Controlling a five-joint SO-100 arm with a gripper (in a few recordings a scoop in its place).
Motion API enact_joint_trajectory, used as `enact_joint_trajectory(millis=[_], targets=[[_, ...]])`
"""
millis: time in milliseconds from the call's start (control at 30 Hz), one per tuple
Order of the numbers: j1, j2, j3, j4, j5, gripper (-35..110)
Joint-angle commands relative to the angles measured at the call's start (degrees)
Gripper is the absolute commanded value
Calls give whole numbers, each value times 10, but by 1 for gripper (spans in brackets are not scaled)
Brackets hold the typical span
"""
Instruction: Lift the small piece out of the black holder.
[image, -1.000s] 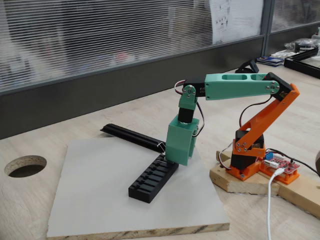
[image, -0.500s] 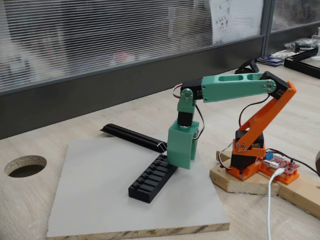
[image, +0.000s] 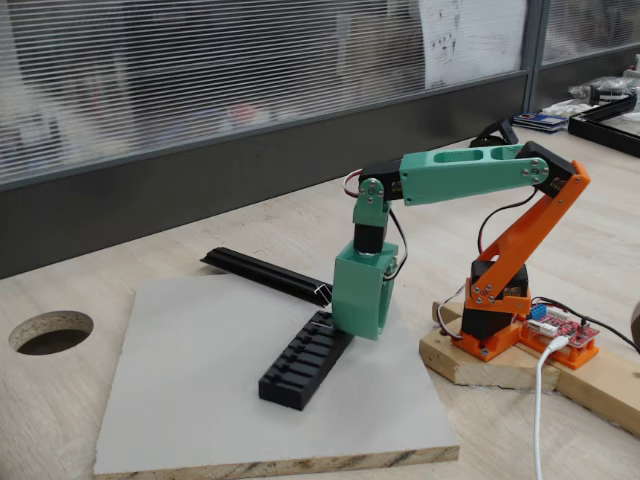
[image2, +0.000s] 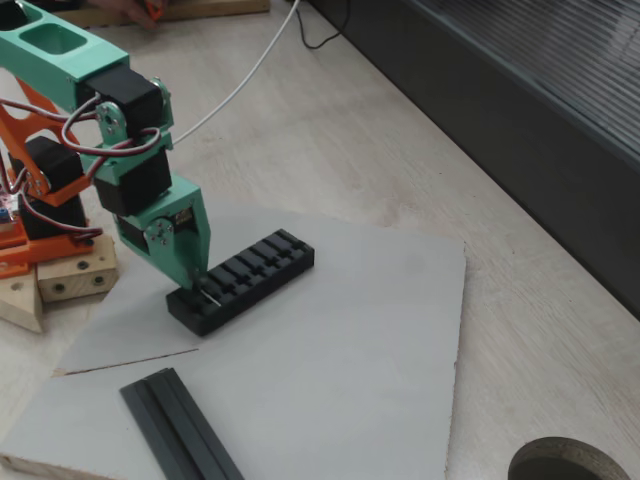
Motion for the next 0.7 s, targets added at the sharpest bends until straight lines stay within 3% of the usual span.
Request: enact_joint_trajectory(millis=[0,667], targets=[[-8,15,0,4,-4,2],[-2,90,-40,12,-3,2]])
